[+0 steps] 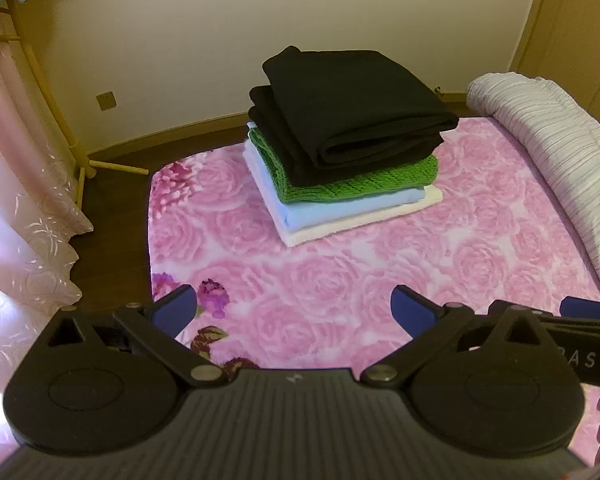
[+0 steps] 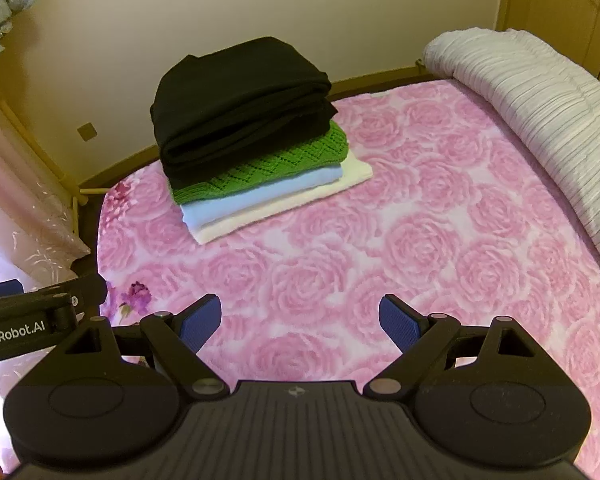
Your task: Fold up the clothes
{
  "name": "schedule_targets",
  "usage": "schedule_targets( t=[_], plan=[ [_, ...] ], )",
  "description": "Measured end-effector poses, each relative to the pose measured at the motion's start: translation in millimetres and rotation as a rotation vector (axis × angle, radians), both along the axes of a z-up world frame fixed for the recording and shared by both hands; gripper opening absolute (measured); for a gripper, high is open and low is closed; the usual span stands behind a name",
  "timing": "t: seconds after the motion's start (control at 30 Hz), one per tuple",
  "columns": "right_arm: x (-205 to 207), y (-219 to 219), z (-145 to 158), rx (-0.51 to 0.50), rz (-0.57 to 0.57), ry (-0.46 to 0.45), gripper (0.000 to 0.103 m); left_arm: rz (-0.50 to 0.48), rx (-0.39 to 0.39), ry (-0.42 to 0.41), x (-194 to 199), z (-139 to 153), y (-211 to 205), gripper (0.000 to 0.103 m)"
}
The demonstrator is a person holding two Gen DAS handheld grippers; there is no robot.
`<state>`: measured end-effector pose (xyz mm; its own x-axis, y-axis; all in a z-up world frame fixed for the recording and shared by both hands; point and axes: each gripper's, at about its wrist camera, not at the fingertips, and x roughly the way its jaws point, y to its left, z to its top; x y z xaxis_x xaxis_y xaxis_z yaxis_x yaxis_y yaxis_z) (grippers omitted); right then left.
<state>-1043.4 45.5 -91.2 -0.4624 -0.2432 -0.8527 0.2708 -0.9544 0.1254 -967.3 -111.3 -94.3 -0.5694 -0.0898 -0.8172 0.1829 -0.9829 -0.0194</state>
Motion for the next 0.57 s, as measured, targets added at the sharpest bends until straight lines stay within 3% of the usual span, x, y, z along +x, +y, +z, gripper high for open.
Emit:
schedule_targets(
  t=[0.57],
  plan=[
    [-14,-11,-5,0.004,-0.014,-0.007,0.089,-0.010,-0.016,0.034,-17,4,-8,0.102]
  ],
)
